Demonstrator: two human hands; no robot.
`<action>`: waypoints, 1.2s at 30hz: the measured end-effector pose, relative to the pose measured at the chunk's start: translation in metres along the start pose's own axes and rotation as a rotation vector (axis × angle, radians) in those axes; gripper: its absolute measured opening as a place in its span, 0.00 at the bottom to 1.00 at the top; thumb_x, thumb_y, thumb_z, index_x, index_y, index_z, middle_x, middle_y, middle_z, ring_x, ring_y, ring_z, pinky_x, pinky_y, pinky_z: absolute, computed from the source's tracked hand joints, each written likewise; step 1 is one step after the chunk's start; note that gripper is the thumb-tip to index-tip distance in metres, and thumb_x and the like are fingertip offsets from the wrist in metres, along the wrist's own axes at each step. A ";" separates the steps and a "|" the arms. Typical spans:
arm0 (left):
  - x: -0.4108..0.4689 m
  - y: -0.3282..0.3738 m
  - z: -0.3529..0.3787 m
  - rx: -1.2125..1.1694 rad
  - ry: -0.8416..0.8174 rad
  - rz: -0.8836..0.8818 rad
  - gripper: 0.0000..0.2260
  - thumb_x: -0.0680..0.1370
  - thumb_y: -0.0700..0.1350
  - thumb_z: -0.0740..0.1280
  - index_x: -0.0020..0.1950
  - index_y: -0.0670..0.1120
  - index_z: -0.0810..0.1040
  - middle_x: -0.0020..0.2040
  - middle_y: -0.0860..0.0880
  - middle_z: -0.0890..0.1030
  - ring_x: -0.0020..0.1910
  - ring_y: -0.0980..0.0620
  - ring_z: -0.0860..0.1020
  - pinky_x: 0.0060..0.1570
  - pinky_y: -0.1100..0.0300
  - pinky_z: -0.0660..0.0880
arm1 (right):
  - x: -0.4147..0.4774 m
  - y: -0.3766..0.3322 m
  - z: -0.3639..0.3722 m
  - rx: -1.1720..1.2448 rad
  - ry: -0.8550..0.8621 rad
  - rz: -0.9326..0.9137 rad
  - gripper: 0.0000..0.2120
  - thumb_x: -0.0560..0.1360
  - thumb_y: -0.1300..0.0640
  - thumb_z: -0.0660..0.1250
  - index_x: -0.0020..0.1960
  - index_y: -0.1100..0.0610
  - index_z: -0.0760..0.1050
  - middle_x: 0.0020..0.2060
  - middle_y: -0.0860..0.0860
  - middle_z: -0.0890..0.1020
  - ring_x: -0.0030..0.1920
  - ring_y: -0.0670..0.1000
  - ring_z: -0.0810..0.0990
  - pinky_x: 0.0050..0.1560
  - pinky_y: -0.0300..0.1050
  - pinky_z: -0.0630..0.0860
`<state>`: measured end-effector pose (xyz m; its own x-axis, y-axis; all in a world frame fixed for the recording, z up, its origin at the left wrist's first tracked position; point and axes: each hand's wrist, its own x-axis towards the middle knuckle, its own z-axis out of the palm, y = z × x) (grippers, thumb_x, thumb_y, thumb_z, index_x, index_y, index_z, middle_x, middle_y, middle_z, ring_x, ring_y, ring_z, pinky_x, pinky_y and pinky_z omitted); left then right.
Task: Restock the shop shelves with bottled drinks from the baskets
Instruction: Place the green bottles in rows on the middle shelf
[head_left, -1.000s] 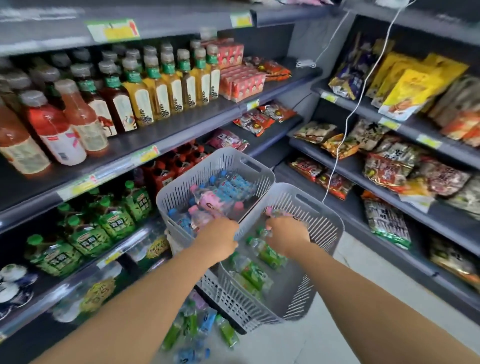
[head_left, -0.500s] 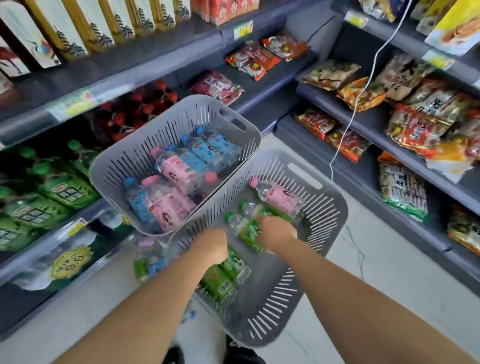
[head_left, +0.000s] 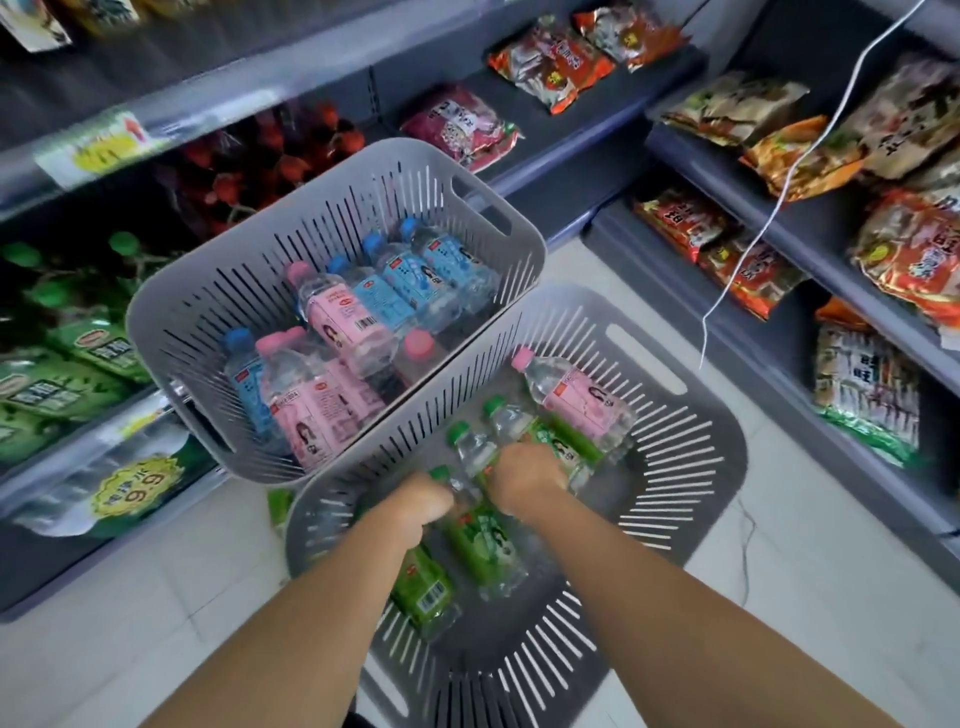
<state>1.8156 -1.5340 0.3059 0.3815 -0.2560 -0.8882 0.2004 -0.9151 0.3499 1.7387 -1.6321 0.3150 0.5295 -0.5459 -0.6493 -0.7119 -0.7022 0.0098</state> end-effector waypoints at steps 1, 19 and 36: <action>0.000 -0.001 0.004 0.006 -0.031 -0.036 0.11 0.77 0.40 0.67 0.58 0.39 0.73 0.52 0.44 0.77 0.50 0.47 0.76 0.50 0.56 0.76 | 0.000 0.002 0.001 0.009 -0.008 0.015 0.15 0.76 0.56 0.62 0.61 0.61 0.74 0.57 0.57 0.75 0.56 0.56 0.76 0.50 0.47 0.77; 0.004 -0.019 0.026 -0.046 -0.093 -0.056 0.23 0.68 0.38 0.76 0.60 0.47 0.73 0.58 0.47 0.78 0.58 0.46 0.75 0.53 0.50 0.76 | 0.014 0.027 0.004 0.499 -0.414 0.071 0.29 0.76 0.54 0.68 0.72 0.64 0.63 0.69 0.59 0.70 0.65 0.57 0.73 0.65 0.51 0.73; -0.091 0.012 -0.037 0.065 0.102 0.432 0.30 0.65 0.43 0.79 0.63 0.45 0.70 0.54 0.52 0.75 0.49 0.54 0.72 0.40 0.63 0.67 | -0.054 0.058 -0.066 1.106 -0.288 -0.024 0.41 0.66 0.60 0.77 0.73 0.46 0.62 0.67 0.54 0.73 0.57 0.54 0.75 0.49 0.50 0.78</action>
<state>1.8163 -1.5101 0.4018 0.5051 -0.5903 -0.6295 -0.0524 -0.7491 0.6604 1.6999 -1.6738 0.4008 0.5244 -0.3129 -0.7919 -0.7948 0.1538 -0.5871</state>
